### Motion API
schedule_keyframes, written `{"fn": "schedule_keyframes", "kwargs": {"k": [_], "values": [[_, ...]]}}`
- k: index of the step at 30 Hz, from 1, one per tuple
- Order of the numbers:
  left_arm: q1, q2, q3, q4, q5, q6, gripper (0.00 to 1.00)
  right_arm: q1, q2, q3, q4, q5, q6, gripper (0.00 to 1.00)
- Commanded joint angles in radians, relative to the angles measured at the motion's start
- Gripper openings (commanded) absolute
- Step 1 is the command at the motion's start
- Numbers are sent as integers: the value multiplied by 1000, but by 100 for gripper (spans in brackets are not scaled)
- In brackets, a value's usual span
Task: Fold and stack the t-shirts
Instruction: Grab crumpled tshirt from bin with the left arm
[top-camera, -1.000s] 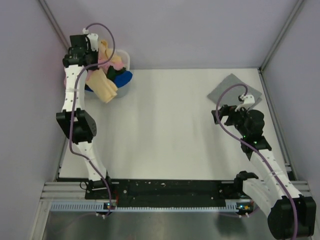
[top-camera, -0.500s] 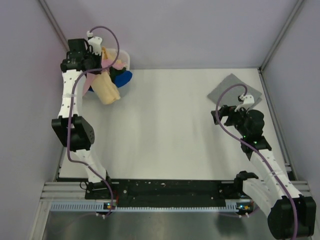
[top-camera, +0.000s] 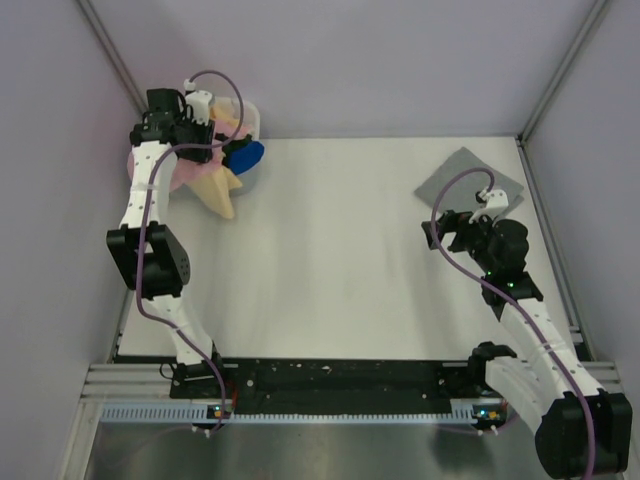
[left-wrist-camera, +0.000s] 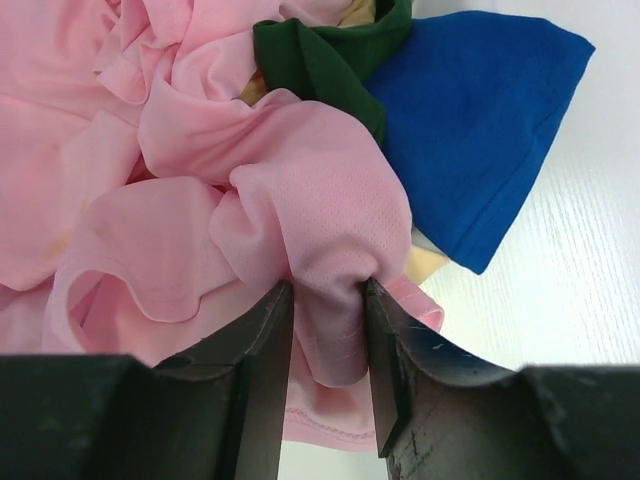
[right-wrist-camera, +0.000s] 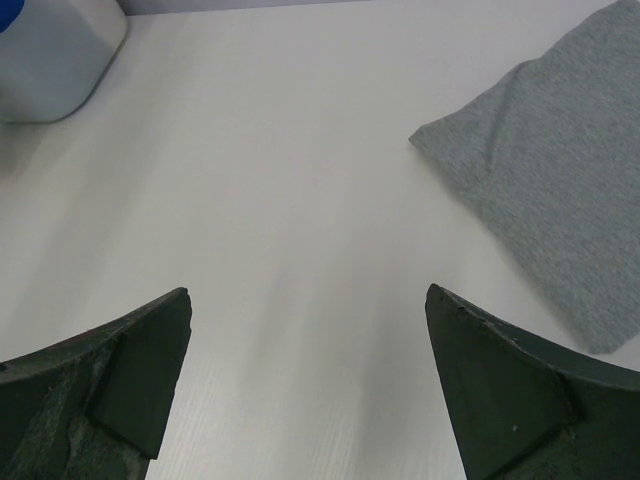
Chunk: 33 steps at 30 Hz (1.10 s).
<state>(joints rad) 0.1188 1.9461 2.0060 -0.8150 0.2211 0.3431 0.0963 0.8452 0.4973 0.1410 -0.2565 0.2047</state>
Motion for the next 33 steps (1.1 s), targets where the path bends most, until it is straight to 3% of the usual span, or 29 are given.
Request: {"fn": "schedule_keyframes", "kwargs": {"k": [1,6,7,14,17,27,31,33], "values": [[2,-26,10,46,-23,4,40,8,2,-8,40,-13,-5,98],[2,-64,-10,94,-37,-10,46,8,-1,-5,37,-18,-5,98],[2,-67,-10,99,-34,-9,53,8,3,-6,37,-18,-5,98],[2,-78,-13,100,-11,-12,56,8,3,-8,37,-17,-7,98],[2,-79,-16,99,-15,-12,51,8,5,-9,37,-17,-5,98],[2,-111,-19,112,-25,-7,53,6,6,-11,37,-17,-7,98],[1,-113,-19,108,-17,-4,45,8,9,-9,37,-15,-5,98],[2,-96,-6,82,-2,-1,48,8,9,-9,35,-15,-7,98]]}}
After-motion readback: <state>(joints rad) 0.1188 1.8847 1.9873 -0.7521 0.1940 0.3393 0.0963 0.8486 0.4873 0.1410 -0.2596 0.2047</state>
